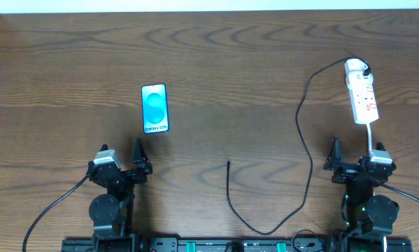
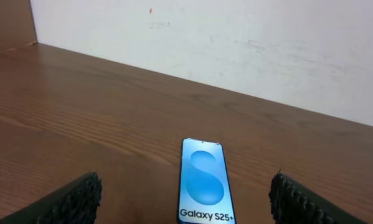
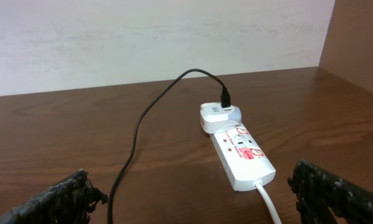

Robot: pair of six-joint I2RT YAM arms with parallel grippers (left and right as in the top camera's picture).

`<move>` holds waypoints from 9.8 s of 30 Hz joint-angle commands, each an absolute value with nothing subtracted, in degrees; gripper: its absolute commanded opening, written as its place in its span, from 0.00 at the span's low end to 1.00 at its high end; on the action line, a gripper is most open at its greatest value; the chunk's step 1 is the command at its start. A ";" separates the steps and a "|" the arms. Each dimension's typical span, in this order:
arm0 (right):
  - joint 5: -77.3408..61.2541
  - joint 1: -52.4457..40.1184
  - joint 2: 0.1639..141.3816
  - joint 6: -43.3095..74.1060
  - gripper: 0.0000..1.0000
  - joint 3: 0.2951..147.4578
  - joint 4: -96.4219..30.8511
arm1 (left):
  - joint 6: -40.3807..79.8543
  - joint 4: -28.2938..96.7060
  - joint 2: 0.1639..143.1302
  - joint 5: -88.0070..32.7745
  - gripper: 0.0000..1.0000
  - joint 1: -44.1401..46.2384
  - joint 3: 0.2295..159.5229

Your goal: Plug charger to phone and switch on socket

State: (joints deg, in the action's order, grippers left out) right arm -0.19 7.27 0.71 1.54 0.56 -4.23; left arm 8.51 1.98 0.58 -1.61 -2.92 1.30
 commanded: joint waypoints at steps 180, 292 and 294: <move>0.30 7.40 0.32 2.28 0.99 0.32 -4.29 | 5.17 54.30 72.34 -3.44 0.86 -3.18 85.08; 0.30 7.40 0.32 2.28 0.99 0.32 -4.29 | 9.30 47.62 121.34 -1.91 0.98 3.20 89.23; 0.30 7.40 0.32 2.28 0.99 0.32 -4.29 | 9.28 47.62 121.36 -1.91 0.98 3.20 89.23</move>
